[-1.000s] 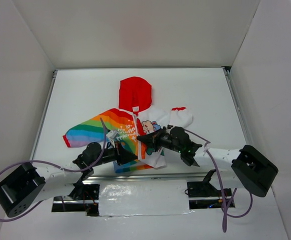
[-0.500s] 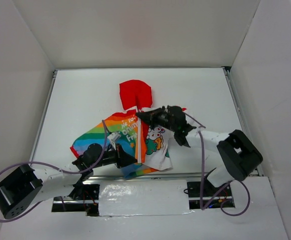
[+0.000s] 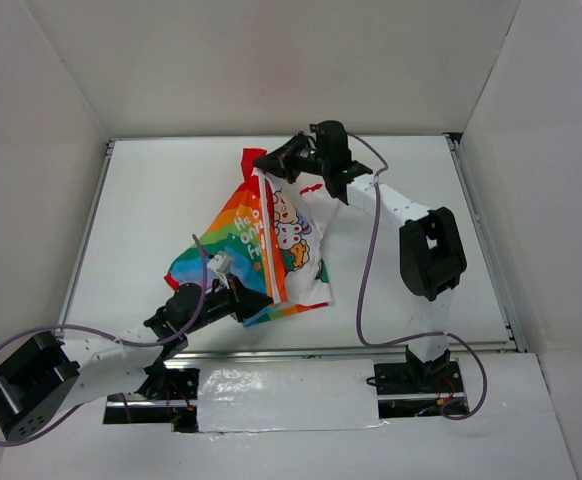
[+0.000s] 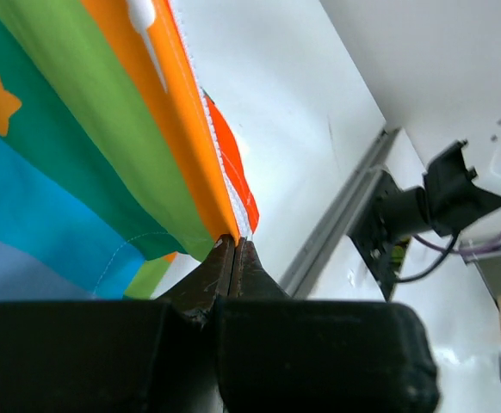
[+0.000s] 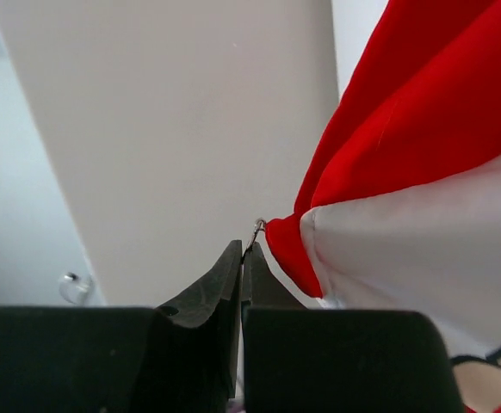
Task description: Zip up the jacket
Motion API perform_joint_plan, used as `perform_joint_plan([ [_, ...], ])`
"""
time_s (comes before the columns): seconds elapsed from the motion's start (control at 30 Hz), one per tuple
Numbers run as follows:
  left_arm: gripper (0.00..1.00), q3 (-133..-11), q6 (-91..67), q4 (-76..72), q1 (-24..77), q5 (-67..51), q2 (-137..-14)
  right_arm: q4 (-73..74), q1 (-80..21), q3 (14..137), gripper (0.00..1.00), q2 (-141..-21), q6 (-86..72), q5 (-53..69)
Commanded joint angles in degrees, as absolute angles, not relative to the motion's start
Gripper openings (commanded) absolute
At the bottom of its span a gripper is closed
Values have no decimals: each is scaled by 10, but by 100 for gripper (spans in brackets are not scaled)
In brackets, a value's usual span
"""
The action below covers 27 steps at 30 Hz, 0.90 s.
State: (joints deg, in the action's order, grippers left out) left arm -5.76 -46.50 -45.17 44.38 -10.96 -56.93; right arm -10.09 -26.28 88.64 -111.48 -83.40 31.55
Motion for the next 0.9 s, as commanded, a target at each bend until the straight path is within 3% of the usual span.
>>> perform_joint_plan([
  [0.0, 0, -54, -448, -396, 463, -168, -602, -114, -222, 1005, 0, -1106, -715, 265],
  [0.3, 2, -91, -478, -403, 463, -115, -721, -158, -215, 947, 0, -1144, -670, 328],
  [0.43, 24, -104, -481, -365, 464, -96, -710, -162, -215, 964, 0, -1172, -649, 364],
  [0.5, 39, -114, -478, -312, 464, -74, -680, -138, -216, 996, 3, -1183, -636, 370],
  [0.53, 44, -119, -477, -286, 464, -61, -665, -135, -215, 1019, 32, -1184, -631, 376],
  [0.57, 60, -133, -476, -259, 464, -49, -631, -132, -215, 1029, 53, -1185, -628, 380],
  [0.6, 66, -142, -475, -227, 464, -20, -613, -114, -215, 1043, 68, -1185, -625, 383],
  [0.63, 72, -151, -471, -164, 464, -5, -573, -100, -214, 1075, 99, -1183, -612, 385],
  [0.73, 81, -195, -468, -69, 463, 53, -516, -19, -214, 1131, 100, -1174, -566, 380],
  [0.77, 88, -226, -469, 0, 463, 73, -489, 24, -213, 1163, 100, -1169, -555, 373],
  [0.87, 93, -294, -482, 146, 459, 163, -464, 112, -214, 1192, 100, -1126, -486, 339],
])
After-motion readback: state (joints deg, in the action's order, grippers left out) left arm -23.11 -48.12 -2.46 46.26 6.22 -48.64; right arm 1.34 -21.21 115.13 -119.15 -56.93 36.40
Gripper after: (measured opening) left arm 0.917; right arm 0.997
